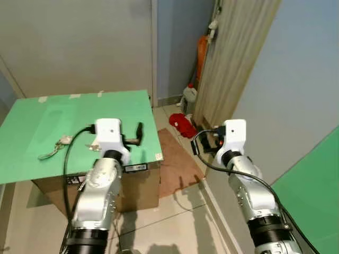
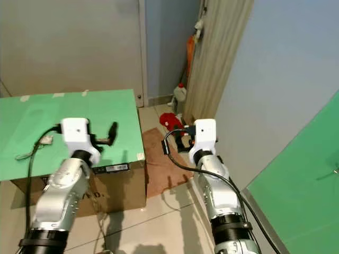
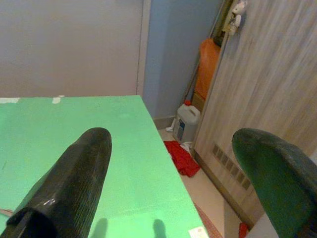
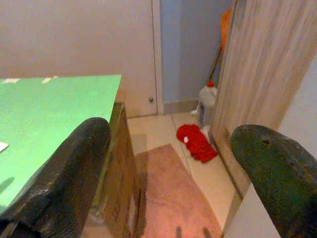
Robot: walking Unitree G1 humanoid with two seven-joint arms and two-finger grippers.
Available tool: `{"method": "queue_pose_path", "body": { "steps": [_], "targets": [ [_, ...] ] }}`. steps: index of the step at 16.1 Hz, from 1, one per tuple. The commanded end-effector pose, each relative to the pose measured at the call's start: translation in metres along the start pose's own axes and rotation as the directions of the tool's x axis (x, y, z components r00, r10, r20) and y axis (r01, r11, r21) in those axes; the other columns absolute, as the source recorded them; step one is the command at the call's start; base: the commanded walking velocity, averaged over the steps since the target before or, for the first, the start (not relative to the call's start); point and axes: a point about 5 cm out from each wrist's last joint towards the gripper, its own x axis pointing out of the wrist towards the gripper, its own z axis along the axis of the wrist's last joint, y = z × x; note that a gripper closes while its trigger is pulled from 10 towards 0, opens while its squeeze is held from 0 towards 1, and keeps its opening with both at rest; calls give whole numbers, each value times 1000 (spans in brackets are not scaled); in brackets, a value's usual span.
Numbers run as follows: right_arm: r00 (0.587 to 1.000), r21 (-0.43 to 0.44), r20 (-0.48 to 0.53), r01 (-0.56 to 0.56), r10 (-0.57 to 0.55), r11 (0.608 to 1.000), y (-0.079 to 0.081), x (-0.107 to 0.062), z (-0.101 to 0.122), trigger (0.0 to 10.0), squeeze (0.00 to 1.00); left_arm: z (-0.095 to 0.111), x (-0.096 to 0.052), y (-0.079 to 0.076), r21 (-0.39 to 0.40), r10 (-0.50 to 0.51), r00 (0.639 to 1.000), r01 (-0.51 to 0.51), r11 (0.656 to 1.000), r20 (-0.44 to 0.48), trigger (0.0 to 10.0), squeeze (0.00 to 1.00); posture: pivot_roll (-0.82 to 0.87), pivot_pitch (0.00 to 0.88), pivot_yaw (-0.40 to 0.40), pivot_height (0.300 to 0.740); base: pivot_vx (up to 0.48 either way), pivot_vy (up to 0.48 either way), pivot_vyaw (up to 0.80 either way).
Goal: Hang keys on a hook
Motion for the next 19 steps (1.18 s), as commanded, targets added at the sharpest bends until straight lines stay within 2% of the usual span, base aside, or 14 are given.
{"method": "queue_pose_path", "body": {
  "steps": [1, 5, 7, 8, 9, 11, 19],
  "targets": [
    [1000, 11, 16, 1, -1, 1000, -2, 2, 4, 10000, 0, -1, -1, 0, 12, 10, 1000, -10, 1000, 1, 10000, 0, 30, 0, -20, 740, 0, 0, 0],
    [1000, 12, 23, -1, 1, 1000, 1, 4, 5, 10000, 0, 0, 2, 3, 35, -9, 1000, 9, 999, 5, 10000, 0, 19, 0, -9, 740, 0, 0, 0],
    [994, 18, 100, 35, -37, 999, -6, 2, 10, 10000, 0, 3, 2, 7, 48, 17, 999, -19, 999, 50, 10000, 0, 24, 0, -13, 740, 0, 0, 0],
    [987, -18, 151, 60, -56, 998, -12, -1, 11, 10000, 0, 8, -2, 11, 158, 19, 993, -36, 987, 114, 10000, 0, 27, 0, -13, 740, 0, 0, 0],
    [984, 8, 160, 75, -75, 997, -18, -6, 6, 10000, 0, 8, -8, 17, 207, 36, 987, -68, 976, 155, 10000, 0, 30, 0, -12, 740, 0, 0, 0],
    [985, 24, 153, 82, -84, 996, -19, -8, 1, 10000, 0, 4, -10, 23, 173, 54, 990, -77, 982, 133, 10000, 0, 34, 0, -4, 740, 0, 0, 0],
    [988, 32, 130, 84, -87, 996, -16, -4, -5, 10000, 0, -3, -4, 14, 142, 17, 995, -32, 989, 103, 10000, 0, 32, 0, 4, 740, 0, 0, 0]
  ]
}}
